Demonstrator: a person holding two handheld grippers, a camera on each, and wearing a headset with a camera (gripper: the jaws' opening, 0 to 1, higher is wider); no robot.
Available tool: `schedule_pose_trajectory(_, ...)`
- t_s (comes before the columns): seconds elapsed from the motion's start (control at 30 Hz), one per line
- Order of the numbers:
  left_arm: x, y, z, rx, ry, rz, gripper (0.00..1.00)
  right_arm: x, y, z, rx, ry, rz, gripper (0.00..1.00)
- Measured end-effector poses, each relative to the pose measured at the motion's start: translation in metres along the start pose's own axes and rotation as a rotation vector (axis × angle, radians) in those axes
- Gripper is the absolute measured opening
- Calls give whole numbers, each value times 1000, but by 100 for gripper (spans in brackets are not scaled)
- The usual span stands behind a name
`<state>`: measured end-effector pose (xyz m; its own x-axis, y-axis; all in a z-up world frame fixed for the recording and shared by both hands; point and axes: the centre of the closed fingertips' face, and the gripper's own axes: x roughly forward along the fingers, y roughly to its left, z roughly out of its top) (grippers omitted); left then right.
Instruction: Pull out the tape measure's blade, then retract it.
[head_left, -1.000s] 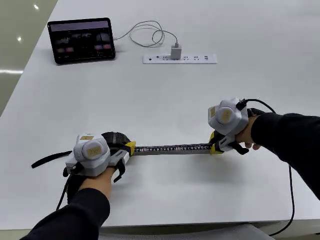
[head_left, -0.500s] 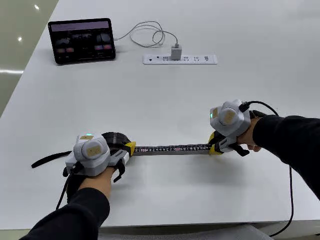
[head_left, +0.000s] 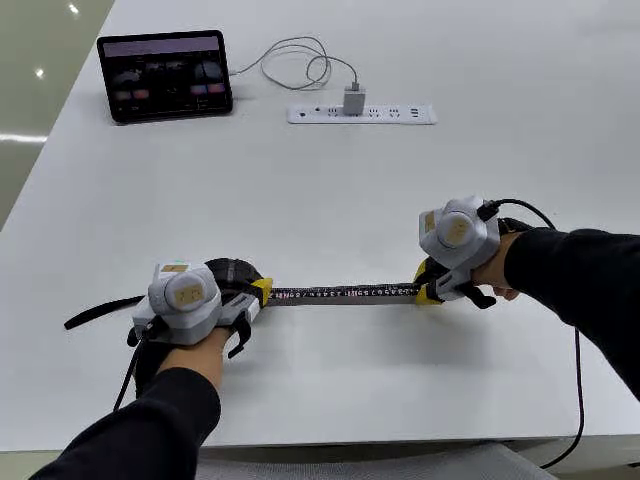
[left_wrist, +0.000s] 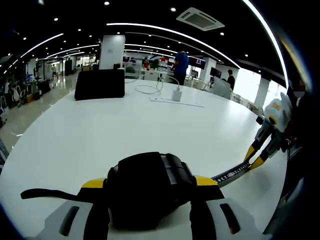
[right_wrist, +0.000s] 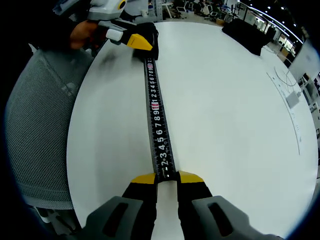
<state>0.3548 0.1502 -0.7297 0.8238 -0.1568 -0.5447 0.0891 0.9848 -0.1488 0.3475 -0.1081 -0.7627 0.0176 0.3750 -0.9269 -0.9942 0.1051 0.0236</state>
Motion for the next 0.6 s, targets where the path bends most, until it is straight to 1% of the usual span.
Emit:
schedule_pose_trajectory(0.03, 0, 0, 0, 0, 0, -1, 61, 0, 1, 1, 28, 1, -5, 10)
schedule_pose_trajectory(0.4, 0, 0, 0, 0, 0, -3, 61, 0, 2, 3, -16, -7, -3, 11)
schedule_pose_trajectory(0.6, 0, 0, 0, -1, 1, -4, 61, 0, 3, 5, -14, -12, -3, 11)
